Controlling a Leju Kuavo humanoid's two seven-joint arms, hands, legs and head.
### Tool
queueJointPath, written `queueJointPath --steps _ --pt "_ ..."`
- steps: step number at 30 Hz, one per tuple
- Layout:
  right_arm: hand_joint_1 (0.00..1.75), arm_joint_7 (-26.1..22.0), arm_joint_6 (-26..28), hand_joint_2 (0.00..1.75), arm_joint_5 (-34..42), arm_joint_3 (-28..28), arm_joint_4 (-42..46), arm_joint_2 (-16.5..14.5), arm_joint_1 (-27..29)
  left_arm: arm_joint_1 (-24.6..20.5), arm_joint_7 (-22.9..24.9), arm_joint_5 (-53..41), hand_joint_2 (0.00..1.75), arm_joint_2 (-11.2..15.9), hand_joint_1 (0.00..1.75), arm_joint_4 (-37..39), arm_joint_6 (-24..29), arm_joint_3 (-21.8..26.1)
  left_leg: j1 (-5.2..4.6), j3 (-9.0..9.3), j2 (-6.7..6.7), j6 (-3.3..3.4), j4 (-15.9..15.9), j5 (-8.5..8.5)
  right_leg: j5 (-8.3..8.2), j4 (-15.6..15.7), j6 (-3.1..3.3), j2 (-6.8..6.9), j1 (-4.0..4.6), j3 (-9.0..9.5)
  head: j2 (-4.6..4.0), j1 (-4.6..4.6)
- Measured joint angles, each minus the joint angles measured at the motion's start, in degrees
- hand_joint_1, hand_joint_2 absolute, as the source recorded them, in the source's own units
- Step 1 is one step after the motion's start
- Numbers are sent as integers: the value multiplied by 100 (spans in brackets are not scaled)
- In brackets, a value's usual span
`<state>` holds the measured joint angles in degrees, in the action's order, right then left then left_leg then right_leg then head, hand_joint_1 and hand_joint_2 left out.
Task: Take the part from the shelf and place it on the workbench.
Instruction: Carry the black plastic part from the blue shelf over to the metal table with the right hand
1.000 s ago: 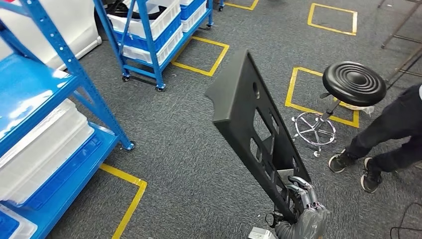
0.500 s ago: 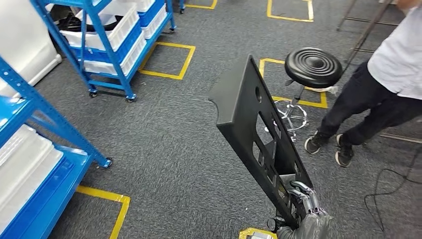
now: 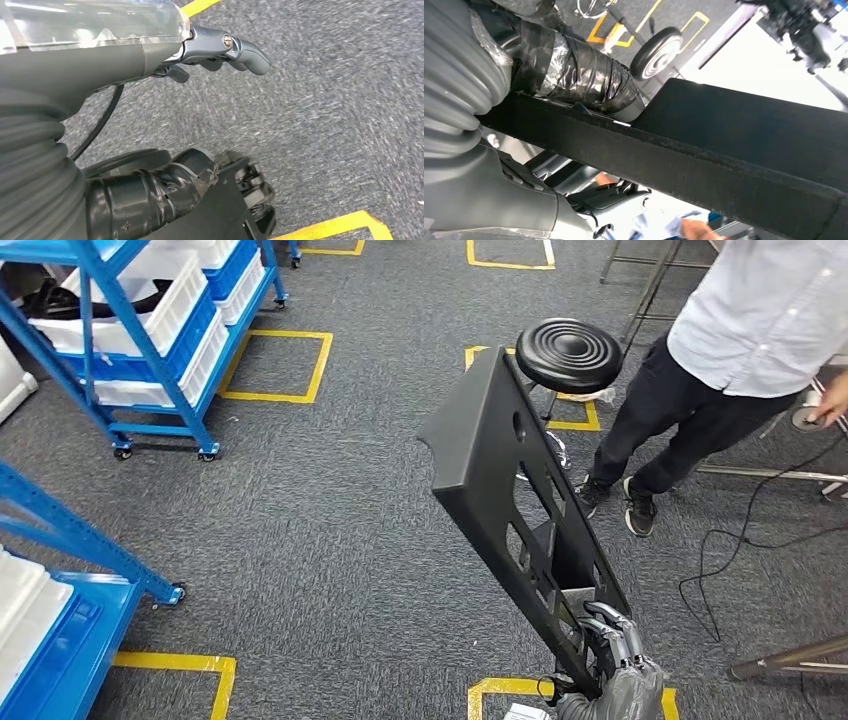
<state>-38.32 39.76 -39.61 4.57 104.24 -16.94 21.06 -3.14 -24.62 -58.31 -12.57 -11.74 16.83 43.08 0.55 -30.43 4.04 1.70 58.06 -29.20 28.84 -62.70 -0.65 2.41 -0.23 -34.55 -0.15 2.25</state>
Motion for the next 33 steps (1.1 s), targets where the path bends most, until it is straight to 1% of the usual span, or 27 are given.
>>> queueJointPath --steps 1,2,4,5,6,7,8,9,10,11,12,13,14,15,17,18,20,22,24,25,26,27,28,30,31,32,33 --pt "175 -2 0 175 1 0 1 -1 -3 -1 -1 -2 175 0 0 0 0 0 -12 14 47 -21 1 -15 -59 245 33 83 32 124 0 -1" --pt "175 -3 0 175 1 0 1 -1 -4 -2 -1 -5 175 0 0 0 0 0 -23 24 94 -46 0 -24 -54 346 57 121 60 165 0 -1" --pt "175 -7 0 175 2 -2 2 -2 6 -14 -2 -11 175 1 0 0 0 1 -34 46 183 -100 -15 -40 -70 377 98 20 59 159 0 -3" --pt "175 -7 0 175 2 -4 2 -4 12 -20 -4 -13 175 1 0 0 1 2 -31 51 149 -131 10 -75 -88 409 123 -38 39 170 0 -2" --pt "175 -7 0 175 2 -5 2 -8 11 -23 -7 -13 175 2 0 0 2 2 -26 20 56 -157 109 -159 -107 441 153 -90 17 182 0 -4" --pt "175 -7 0 175 1 -6 2 -13 7 -23 -9 -14 175 2 0 0 3 3 -20 -67 -71 -179 319 -298 -126 468 180 -143 -6 195 0 -5" --pt "175 -7 0 175 1 -7 2 -19 3 -18 -11 -14 175 3 0 0 4 4 -7 -208 -211 -193 638 -475 -130 472 197 -190 -7 195 0 -6" --pt "175 -7 0 175 1 -8 2 -22 0 -10 -12 -14 175 4 0 0 4 7 -3 -392 -293 -204 1024 -656 -131 465 210 -245 -8 190 0 -9" --pt "175 -7 0 175 1 -9 2 -25 1 0 -11 -14 175 6 0 0 4 9 2 -564 -333 -216 1369 -774 -130 453 217 -313 -8 185 0 -8" --pt "175 -7 0 175 1 -11 2 -26 3 12 -9 -13 175 9 0 0 4 11 8 -670 -352 -226 1561 -784 -125 437 219 -387 -9 180 0 -9" --pt "175 -7 0 175 1 -14 2 -26 5 19 -7 -14 175 11 0 0 4 13 16 -679 -362 -233 1540 -680 -120 416 215 -468 -14 176 0 -9" --pt "175 -7 0 175 1 -17 2 -26 5 21 -5 -14 175 14 0 0 4 13 29 -583 -386 -237 1295 -480 -110 391 205 -549 -20 173 0 -9" --pt "175 -8 0 175 1 -20 2 -27 5 20 -4 -15 175 16 0 0 4 14 49 -422 -458 -240 911 -263 -96 360 187 -625 -28 168 0 -9" --pt "175 -10 0 175 1 -24 2 -27 4 18 -2 -16 175 17 0 0 4 15 64 -267 -589 -238 546 -123 -79 319 159 -695 -27 151 0 -9" --pt "175 -17 0 175 0 -28 2 -28 3 11 1 -16 175 19 0 0 2 19 77 -101 -789 -204 163 -37 -68 264 91 -821 -30 94 0 -7" --pt "175 -20 0 175 -1 -31 2 -28 6 7 3 -17 175 20 0 0 1 21 64 -89 -811 -172 141 -55 -79 258 52 -880 -34 65 0 -5" --pt "175 -23 1 175 -2 -37 3 -28 17 -2 3 -16 175 21 0 0 0 23 60 -81 -691 -88 110 -19 -100 266 -12 -938 -54 35 0 -5" --pt "175 -26 2 175 -2 -42 9 -28 16 -7 -3 -16 175 17 0 0 -1 26 75 -72 -552 -13 57 20 57 32 -63 -706 -43 -78 0 5" --pt "175 -28 2 175 -2 -44 14 -28 5 0 -8 -18 175 14 0 0 -2 28 64 -72 -395 24 43 24 410 -615 -105 -392 -37 -381 0 16" --pt "175 -28 2 175 -2 -44 15 -27 3 10 -8 -19 175 16 0 0 -2 30 56 -74 -315 30 43 18 553 -961 -120 -328 -44 -547 0 15" --pt "175 -28 2 175 -2 -44 15 -27 5 16 -7 -20 175 19 0 0 -2 31 50 -72 -234 33 44 11 611 -1187 -129 -294 -49 -653 0 15" --pt "175 -28 1 175 -2 -44 15 -26 8 16 -7 -21 175 20 0 0 -2 32 48 -67 -161 33 44 2 558 -1211 -130 -271 -52 -659 0 15" --pt "175 -28 1 175 -2 -45 16 -26 8 11 -7 -25 175 21 0 0 -2 33 46 -55 -94 29 44 -8 408 -1013 -120 -242 -51 -548 0 16" --pt "175 -28 1 175 -2 -49 20 -26 3 1 -9 -36 175 16 0 0 -2 33 35 -15 20 4 45 -38 58 -236 -60 -37 -13 -128 0 16" --pt "175 -28 1 175 -2 -50 23 -26 -2 -2 -10 -43 175 14 0 0 -2 34 24 3 71 -17 48 -54 -42 85 -21 70 22 37 0 15" --pt "175 -28 2 175 -2 -50 29 -26 -7 -3 -11 -51 175 13 0 0 -2 34 13 16 119 -40 47 -66 -76 272 14 149 55 124 0 14" --pt "175 -28 2 175 -2 -51 34 -26 -9 -8 -15 -56 175 13 0 0 -2 35 4 25 172 -65 42 -74 -58 326 36 162 83 134 0 13"
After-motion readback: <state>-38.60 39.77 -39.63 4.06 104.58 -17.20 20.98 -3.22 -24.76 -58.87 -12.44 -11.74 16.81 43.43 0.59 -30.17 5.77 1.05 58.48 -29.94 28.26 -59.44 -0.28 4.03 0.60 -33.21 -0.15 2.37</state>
